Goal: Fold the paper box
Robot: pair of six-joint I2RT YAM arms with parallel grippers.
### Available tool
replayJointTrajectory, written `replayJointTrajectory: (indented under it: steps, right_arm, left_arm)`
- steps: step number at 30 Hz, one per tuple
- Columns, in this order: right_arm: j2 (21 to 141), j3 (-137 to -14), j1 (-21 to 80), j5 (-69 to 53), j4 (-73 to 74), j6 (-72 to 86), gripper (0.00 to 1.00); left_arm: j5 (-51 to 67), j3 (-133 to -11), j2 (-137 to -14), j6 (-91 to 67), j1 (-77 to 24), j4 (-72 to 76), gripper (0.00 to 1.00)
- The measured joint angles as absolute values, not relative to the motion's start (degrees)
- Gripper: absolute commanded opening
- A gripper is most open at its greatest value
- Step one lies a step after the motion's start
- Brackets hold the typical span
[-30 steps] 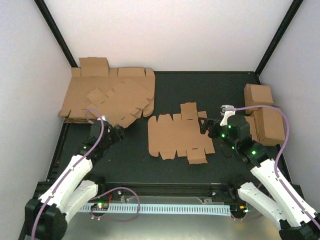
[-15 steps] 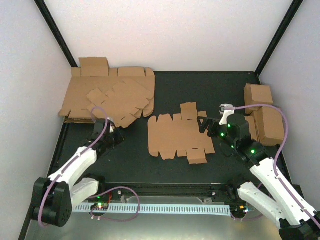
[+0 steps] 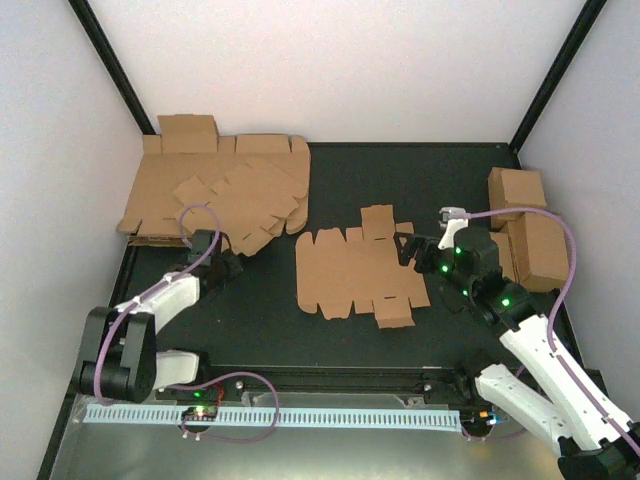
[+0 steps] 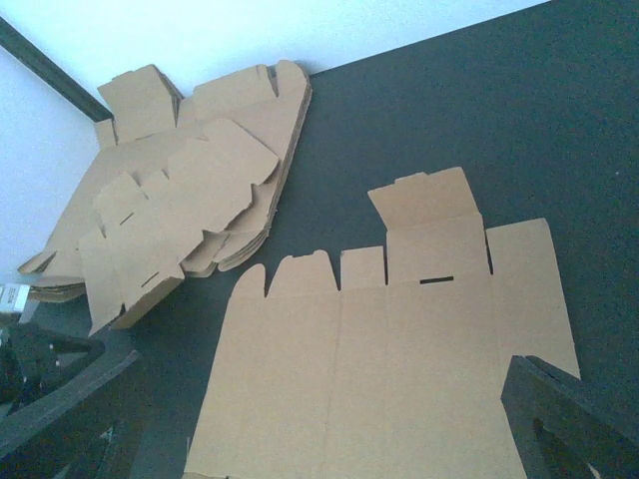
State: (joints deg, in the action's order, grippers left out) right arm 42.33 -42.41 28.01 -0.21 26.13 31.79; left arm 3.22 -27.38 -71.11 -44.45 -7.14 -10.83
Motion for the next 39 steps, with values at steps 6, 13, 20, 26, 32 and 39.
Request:
replayJointTrajectory:
  steps: [6,13,20,26,32,39]
  right_arm:
    - [43.6,-43.3,28.0,-0.7,26.0,31.8,1.00]
    - [44.8,-44.4,28.0,-1.6,25.8,31.6,1.00]
    - [44.3,-44.9,28.0,-1.6,26.0,31.1,1.00]
    - [44.7,-44.9,28.0,-1.9,26.1,30.9,1.00]
    - [47.6,-44.6,28.0,-3.2,25.9,30.8,1.00]
    - [52.9,-43.5,28.0,-6.1,25.2,30.7,1.00]
  left_arm:
    - [-3.9,-34.7,-80.0,-41.0,-6.0,-9.6,0.02]
    - [-4.6,-46.3,-90.3,-37.7,-2.2,-8.4,0.01]
    - [-6.2,-56.7,-92.4,-35.7,3.5,-9.8,0.01]
    - [-5.7,-60.6,-91.7,-33.4,7.0,-12.8,0.21]
    - [4.6,-56.6,-80.5,-28.9,4.6,-15.6,0.53]
    - [18.7,-49.3,-68.8,-26.5,2.0,-20.8,0.99]
